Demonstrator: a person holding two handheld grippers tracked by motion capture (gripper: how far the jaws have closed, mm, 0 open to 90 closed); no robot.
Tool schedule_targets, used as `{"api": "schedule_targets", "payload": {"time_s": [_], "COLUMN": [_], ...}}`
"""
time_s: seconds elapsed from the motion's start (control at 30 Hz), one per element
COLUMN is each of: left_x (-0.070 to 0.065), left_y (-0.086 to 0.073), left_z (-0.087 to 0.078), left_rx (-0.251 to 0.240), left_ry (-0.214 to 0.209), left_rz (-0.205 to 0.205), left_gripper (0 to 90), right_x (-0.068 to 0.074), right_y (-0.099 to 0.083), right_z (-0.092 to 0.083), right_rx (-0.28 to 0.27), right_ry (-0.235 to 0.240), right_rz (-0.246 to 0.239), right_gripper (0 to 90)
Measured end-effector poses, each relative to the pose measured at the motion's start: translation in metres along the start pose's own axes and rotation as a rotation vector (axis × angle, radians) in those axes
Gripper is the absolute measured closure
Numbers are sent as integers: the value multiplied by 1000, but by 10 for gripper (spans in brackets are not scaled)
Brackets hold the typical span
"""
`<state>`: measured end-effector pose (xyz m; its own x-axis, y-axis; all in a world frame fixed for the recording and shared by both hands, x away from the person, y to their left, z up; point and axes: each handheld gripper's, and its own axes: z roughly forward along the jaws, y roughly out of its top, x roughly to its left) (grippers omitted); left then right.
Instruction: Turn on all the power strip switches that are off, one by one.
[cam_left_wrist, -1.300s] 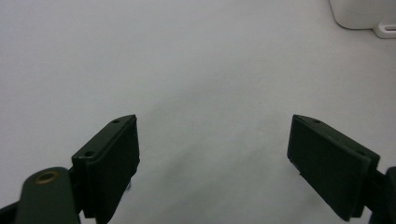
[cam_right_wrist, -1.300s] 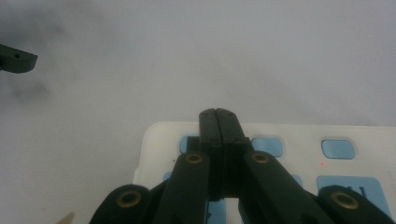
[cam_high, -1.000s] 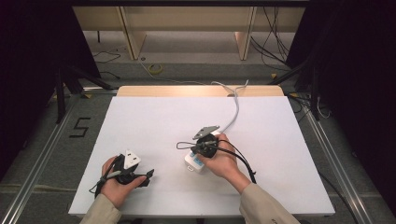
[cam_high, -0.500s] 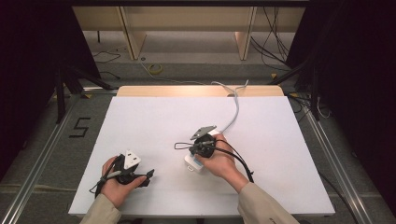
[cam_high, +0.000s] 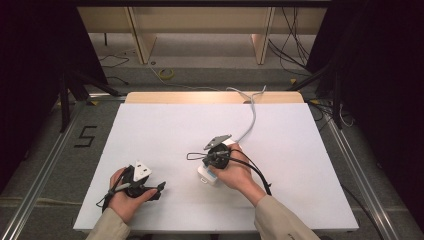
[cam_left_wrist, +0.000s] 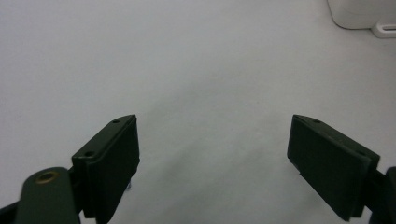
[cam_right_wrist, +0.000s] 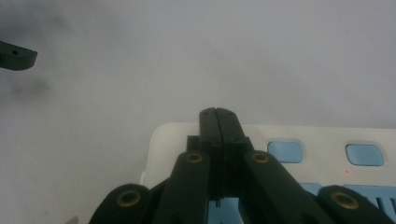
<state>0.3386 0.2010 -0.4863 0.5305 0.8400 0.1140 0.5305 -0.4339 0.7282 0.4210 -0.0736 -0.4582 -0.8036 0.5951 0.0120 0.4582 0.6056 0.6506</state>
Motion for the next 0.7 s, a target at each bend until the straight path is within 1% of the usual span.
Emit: {"api": "schedule_targets", "payload": {"time_s": [0.07,0.1,0.13,0.27,0.4,0.7], "left_x": [0,0,-1,-1,-1,0], "left_y": [0,0,0,0,0,0], "left_z": [0,0,0,0,0,0], "left_rx": [-1,-1,-2,-2,-2,-3], "left_ry": [0,0,1,0,-1,0], "left_rz": [3,3,2,1,1,0], "left_gripper": [167,167,167,167,167,167], "right_x": [0,0,0,0,2,2], "right_y": [0,0,0,-1,-2,-3], "right_z": [0,1,1,1,1,1], "right_rx": [-3,-5,-2,-3,-7,-17], "right_ry": [-2,-3,-1,-3,-16,-16], "right_rz": [3,13,5,9,-3,19], "right_gripper": [900,900,900,900,900,900]}}
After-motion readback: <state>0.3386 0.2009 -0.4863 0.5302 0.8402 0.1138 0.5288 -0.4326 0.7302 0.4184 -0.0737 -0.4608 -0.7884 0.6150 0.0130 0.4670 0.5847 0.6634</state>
